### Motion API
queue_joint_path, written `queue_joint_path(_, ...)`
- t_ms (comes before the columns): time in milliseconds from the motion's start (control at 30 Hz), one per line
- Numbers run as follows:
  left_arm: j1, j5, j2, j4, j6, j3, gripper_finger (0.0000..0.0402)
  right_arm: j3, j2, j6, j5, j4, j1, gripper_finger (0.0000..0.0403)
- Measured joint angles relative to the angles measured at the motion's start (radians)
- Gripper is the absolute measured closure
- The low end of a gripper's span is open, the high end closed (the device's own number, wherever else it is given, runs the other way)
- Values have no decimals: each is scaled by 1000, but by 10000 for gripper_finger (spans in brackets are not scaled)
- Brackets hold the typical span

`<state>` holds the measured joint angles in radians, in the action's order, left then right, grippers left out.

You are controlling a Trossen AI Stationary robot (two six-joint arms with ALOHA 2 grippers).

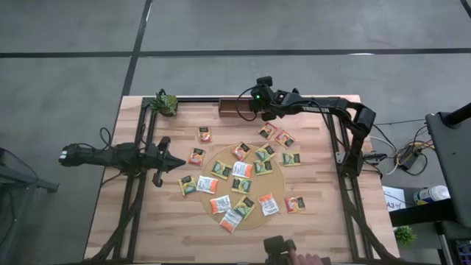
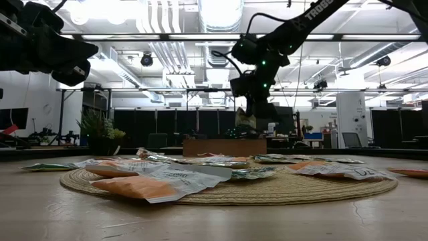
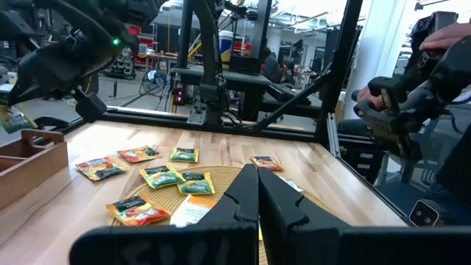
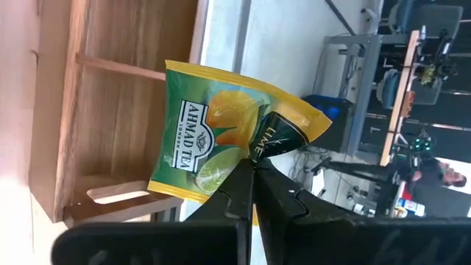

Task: Pick & Place Tea
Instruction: Put the yellow tea bag into the right section of the wooden organizer

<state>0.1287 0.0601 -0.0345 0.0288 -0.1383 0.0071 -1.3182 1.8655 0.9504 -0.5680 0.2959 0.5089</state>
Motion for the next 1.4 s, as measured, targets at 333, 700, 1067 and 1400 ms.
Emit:
queue_joint_path(333, 0, 0, 0, 0, 0, 0, 402, 0, 50, 0, 0, -22, 14, 394)
queue_joint_path(700, 0, 0, 0, 0, 0, 0, 402, 0, 67, -5, -1, -21, 29, 394)
queue_joint_path(1067, 0, 0, 0, 0, 0, 0, 402, 0, 67, -15, 0, -12, 47, 394)
queue_joint_path(1400, 0, 0, 0, 0, 0, 0, 402, 0, 67, -16, 45, -15, 56, 394)
